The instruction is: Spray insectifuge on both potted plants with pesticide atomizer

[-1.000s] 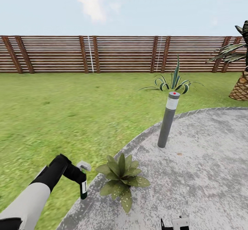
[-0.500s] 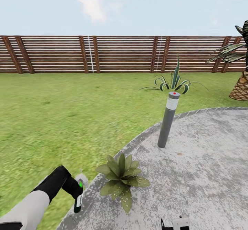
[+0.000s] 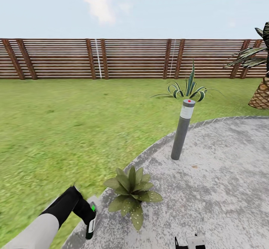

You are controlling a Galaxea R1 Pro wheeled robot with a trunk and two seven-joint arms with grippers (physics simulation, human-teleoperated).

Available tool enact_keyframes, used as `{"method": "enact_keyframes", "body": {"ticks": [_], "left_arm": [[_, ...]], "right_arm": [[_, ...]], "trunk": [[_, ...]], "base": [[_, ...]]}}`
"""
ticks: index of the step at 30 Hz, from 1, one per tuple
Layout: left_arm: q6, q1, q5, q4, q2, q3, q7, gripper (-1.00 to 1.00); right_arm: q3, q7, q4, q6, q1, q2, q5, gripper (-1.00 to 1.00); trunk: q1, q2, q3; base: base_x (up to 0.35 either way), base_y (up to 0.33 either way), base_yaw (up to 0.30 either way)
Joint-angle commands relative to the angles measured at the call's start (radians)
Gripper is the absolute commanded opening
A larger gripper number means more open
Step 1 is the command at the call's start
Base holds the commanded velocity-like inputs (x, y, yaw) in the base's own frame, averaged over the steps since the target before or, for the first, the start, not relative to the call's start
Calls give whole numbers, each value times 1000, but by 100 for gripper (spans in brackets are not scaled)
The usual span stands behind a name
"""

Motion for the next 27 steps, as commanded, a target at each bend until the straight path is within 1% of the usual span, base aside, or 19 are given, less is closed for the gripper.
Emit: {"method": "enact_keyframes", "body": {"ticks": [1, 3, 5, 7, 10, 14, 16, 18, 19, 20, 21, 22, 27], "left_arm": [[-14, 12, -14, -5, 5, 0, -6, -100], [-59, 25, -48, -2, 13, 1, -4, -100], [-76, 29, -66, -4, 14, 2, -4, -100], [-80, 30, -70, -5, 8, 1, -4, -100], [-78, 31, -72, -6, 3, 6, -2, -100], [-70, 28, -65, -6, 12, 13, -1, -100], [-51, 28, -65, -5, 12, 14, 7, -100], [16, 29, -69, -4, 5, 13, 46, -100], [74, 29, -68, -4, 0, 13, 107, -100], [92, 29, -64, 1, -9, 13, 136, -100], [106, 29, -65, 7, -53, 11, 171, -100], [107, 29, -61, -4, -68, 11, 178, -100], [102, 29, -60, -2, -69, 13, 179, -100]], "right_arm": [[-1, -9, 1, -1, -1, 1, 11, 100], [-1, -9, 1, -1, -1, 2, 11, 100], [-1, -9, 1, -1, -1, 1, 10, 100], [-2, -9, 0, -1, -1, 1, 10, 100], [-1, -9, 0, -1, -1, 1, 10, 100], [-1, -9, 1, -1, -1, 1, 10, 100], [-1, -9, 1, -1, -1, 1, 10, 100], [-1, -9, 2, -1, -1, 0, 10, 100], [-1, -9, 2, -1, -1, 1, 10, 100], [-1, -9, 2, -1, -1, 1, 10, 100], [-1, -9, 2, -1, -1, 2, 11, 100], [-1, -8, 2, -1, -1, 2, 11, 100], [-1, -6, 2, -1, -1, 0, 12, 100]], "trunk": [[0, 0, -1], [0, 0, -1], [0, 0, -1], [0, 0, -1], [0, 0, -1], [0, 0, -1], [0, 0, -1], [0, 0, -1], [0, 0, -1], [0, 0, -1], [0, 0, -1], [0, 0, -1], [0, 0, -1]], "base": [[0, 0, 0], [0, 0, -42], [0, 0, -201], [0, 0, -229], [0, 0, -61], [0, 0, -7], [0, 0, 0], [0, 0, 0], [0, 0, 0], [0, 0, 0], [0, 0, 0], [0, 0, 0], [0, 0, 0]]}}
